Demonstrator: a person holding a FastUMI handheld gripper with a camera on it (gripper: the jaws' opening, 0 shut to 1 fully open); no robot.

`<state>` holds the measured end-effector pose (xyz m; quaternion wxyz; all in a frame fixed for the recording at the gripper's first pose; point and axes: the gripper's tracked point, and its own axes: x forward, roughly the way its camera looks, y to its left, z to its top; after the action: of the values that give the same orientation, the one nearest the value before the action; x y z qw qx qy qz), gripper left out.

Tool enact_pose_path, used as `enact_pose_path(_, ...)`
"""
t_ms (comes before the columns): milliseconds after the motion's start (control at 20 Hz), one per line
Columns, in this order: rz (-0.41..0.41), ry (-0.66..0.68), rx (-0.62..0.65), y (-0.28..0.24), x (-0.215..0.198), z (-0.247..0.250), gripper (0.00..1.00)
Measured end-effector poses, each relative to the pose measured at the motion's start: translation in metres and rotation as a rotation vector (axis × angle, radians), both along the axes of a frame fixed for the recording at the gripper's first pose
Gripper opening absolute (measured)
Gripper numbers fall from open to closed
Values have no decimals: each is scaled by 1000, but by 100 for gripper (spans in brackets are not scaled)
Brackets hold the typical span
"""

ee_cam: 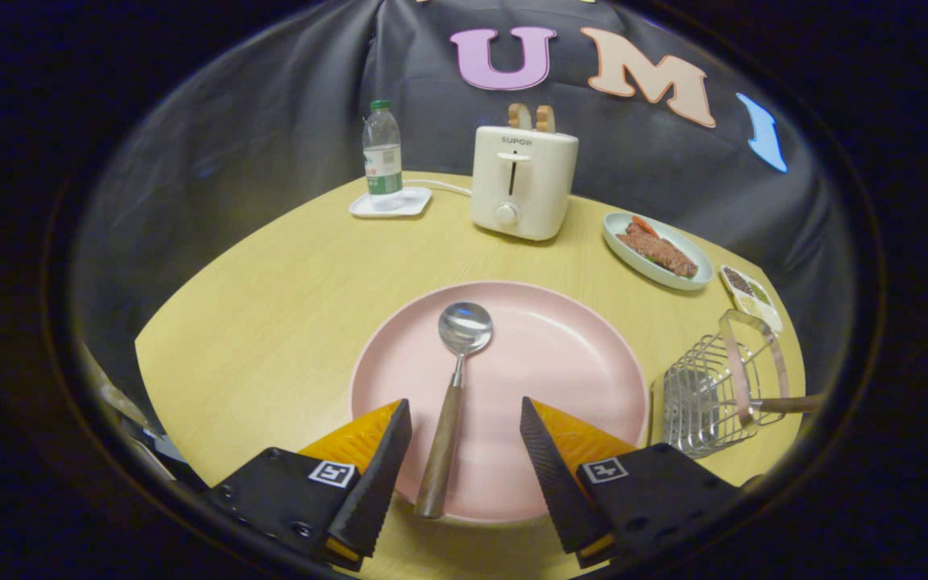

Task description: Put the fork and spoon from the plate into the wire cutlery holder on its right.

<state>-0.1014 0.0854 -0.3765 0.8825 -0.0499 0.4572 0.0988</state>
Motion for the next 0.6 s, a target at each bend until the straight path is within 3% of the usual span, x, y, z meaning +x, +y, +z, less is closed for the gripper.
enact_pose_path(400, 21, 41, -21, 3, -1, -7, 18)
enact_pose_path(600, 35, 63, -12, 6, -4, -3, 10)
